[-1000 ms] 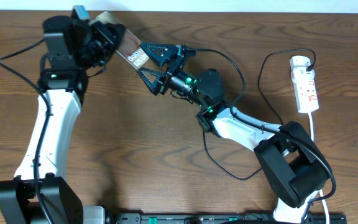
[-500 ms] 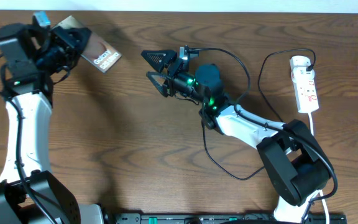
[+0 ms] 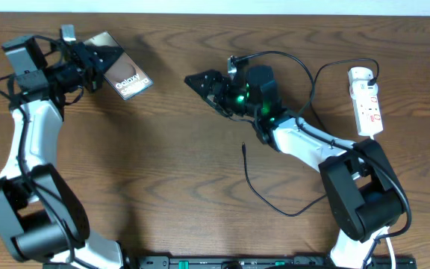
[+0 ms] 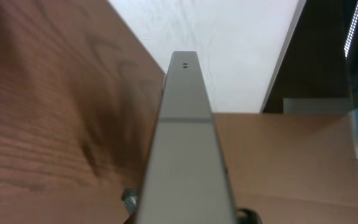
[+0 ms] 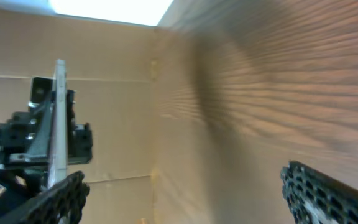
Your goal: Plug charger to phone and switch on socket
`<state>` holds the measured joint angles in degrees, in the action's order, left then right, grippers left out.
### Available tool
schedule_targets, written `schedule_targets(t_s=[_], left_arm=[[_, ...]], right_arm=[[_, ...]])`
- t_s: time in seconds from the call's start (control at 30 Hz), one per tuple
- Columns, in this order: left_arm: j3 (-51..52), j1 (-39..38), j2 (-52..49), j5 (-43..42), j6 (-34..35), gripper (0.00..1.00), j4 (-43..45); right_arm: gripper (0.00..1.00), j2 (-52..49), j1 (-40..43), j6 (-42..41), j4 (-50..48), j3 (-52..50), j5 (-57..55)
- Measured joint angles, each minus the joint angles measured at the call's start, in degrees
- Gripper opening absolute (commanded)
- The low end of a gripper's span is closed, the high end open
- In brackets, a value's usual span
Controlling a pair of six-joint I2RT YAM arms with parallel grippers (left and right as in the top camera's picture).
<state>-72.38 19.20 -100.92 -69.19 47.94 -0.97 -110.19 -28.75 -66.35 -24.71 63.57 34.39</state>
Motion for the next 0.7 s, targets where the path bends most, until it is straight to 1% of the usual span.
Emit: schedule_targets(t_s=[0.07, 0.1, 0.17, 0.2, 0.23, 0.37, 0.5, 0.63, 0.7], left_arm=[[0.0, -0.3, -1.4, -1.4, 0.0, 0.07, 0.5], [0.0, -0.6, -1.9, -1.9, 0.0, 0.07, 1.1], [0.0, -1.1, -2.6, -2.8, 0.0, 0.07, 1.7], [0.0, -1.4, -2.7, -3.2, 0.0, 0.07, 2.3], [0.0, -1.7, -2.8, -3.5, 0.0, 0.07, 3.2], [0.0, -2.6, -2.8, -5.5, 0.0, 0.07, 5.4], [0.0, -3.0, -2.8, -6.7, 0.0, 0.07, 5.4], [0.0, -3.1, -2.8, -7.2, 0.0, 0.07, 5.4], [0.0, -3.2, -2.8, -7.4, 0.0, 0.07, 5.5]], right_arm=[[0.99, 0.0, 0.3, 4.4, 7.8, 2.1, 0.4], [0.99, 0.0, 0.3, 7.3, 13.8, 3.8, 0.4], [0.99, 0.0, 0.3, 12.2, 22.7, 7.5, 0.0], [0.99, 0.0, 0.1, 15.4, 29.2, 10.3, -1.0], [0.99, 0.0, 0.0, 18.0, 33.7, 12.5, -2.1], [0.99, 0.0, -0.4, 26.4, 49.1, 21.3, -7.6], [0.99, 0.0, -0.6, 32.1, 65.5, 27.9, -16.3], [0.98, 0.0, -0.6, 34.9, 76.7, 30.4, -23.3], [0.98, 0.0, -0.6, 35.6, 80.7, 30.4, -25.3]])
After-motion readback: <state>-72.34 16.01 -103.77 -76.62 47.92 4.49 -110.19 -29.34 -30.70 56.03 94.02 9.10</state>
